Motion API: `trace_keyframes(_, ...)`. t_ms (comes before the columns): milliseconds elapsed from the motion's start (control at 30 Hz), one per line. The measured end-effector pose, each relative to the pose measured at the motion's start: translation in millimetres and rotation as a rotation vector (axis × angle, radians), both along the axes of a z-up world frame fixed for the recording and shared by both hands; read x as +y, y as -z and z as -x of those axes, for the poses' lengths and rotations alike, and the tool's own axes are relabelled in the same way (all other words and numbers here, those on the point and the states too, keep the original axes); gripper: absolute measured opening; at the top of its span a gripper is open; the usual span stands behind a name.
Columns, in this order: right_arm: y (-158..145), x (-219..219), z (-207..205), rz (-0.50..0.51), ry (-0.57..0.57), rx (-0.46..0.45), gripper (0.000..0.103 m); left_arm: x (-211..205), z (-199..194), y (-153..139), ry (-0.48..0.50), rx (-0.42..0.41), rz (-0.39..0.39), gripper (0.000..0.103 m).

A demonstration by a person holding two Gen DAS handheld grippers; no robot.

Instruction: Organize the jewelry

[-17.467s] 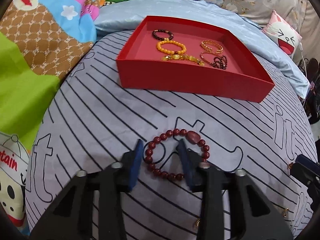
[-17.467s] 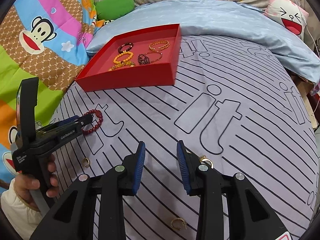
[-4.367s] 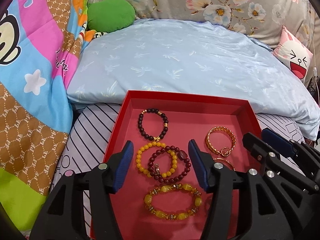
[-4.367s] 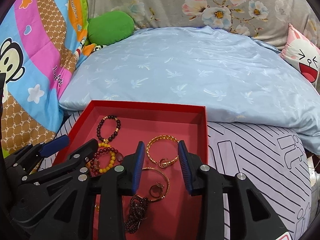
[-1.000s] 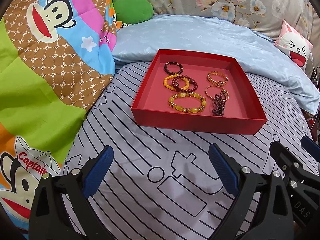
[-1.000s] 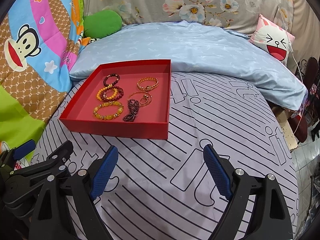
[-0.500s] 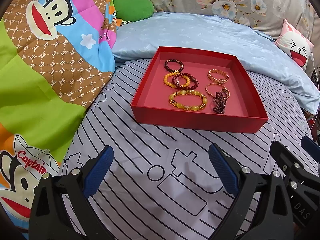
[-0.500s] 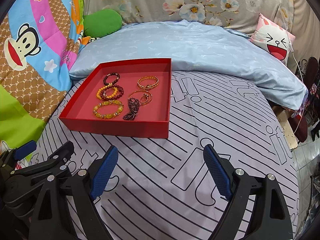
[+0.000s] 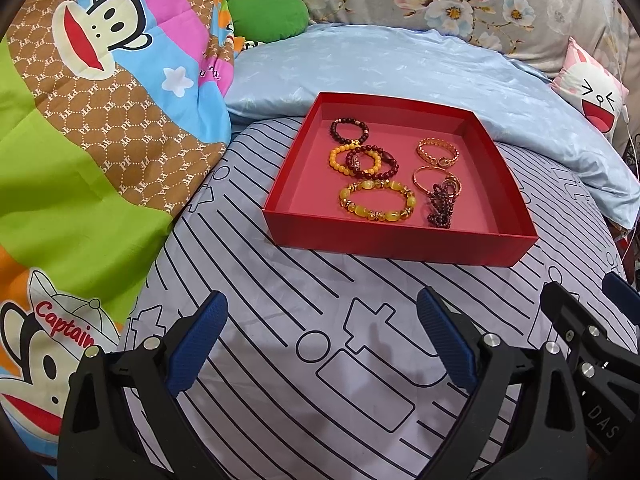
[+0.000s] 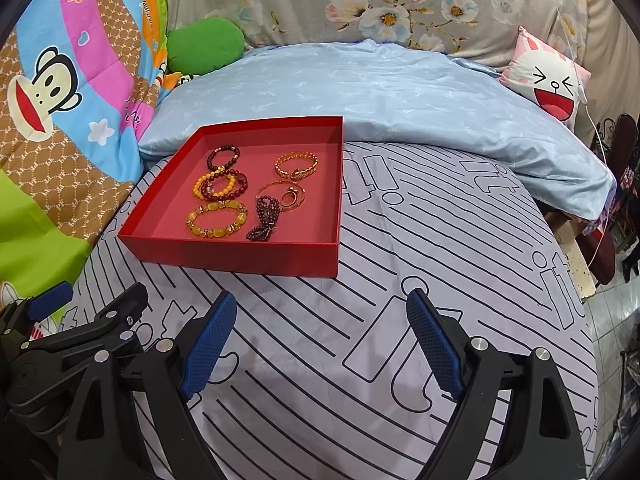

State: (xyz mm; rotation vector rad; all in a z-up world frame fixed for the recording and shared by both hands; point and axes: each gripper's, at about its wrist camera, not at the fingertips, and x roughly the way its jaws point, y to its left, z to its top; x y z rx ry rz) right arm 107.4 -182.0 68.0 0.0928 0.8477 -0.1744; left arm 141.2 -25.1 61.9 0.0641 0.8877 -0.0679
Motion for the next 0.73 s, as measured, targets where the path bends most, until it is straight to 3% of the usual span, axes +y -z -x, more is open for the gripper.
trace_keyframes(733,4.3,1.0,0.2,-0.007,0.002,0.005,0.084,-0.3,-0.9,4.0,-0.01,0.02,0.003,0.091)
